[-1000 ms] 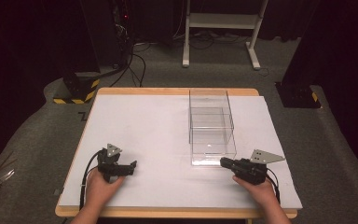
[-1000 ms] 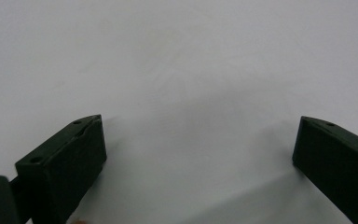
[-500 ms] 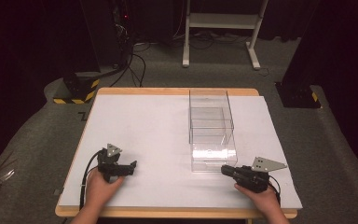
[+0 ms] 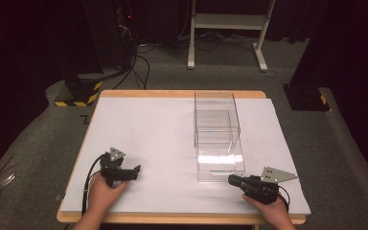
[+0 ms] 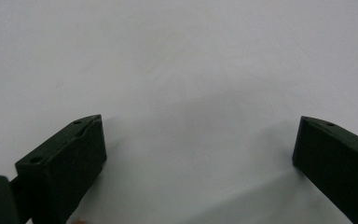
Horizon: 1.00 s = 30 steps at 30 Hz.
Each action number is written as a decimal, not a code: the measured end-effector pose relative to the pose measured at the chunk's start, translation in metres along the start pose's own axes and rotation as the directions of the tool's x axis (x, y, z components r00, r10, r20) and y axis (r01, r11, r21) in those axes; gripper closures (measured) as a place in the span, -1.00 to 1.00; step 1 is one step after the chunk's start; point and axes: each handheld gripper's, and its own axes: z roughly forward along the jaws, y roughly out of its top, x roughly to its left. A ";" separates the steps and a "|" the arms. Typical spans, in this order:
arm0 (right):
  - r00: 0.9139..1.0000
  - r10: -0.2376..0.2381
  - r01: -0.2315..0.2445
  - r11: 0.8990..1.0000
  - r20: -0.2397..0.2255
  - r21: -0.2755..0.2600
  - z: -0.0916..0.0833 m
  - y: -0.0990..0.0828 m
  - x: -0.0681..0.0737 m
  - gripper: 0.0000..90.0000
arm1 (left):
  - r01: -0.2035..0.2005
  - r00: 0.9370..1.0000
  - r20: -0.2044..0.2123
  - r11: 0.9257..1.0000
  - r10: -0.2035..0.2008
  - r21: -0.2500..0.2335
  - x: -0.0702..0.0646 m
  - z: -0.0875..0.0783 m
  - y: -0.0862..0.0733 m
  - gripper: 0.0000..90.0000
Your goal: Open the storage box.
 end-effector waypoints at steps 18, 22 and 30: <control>1.000 -0.001 0.001 1.000 0.000 -0.008 -0.002 -0.004 0.006 0.83 | -0.003 1.000 -0.001 1.000 0.003 0.001 0.000 0.000 0.000 -0.94; 1.000 -0.004 0.004 1.000 0.005 -0.007 -0.002 -0.005 0.006 0.75 | -0.003 1.000 -0.001 1.000 0.003 0.000 0.000 0.000 0.000 -0.94; 1.000 0.005 -0.003 0.999 0.031 -0.044 -0.010 -0.004 0.005 0.72 | 0.000 1.000 0.000 1.000 0.000 0.000 0.000 0.000 0.000 -0.94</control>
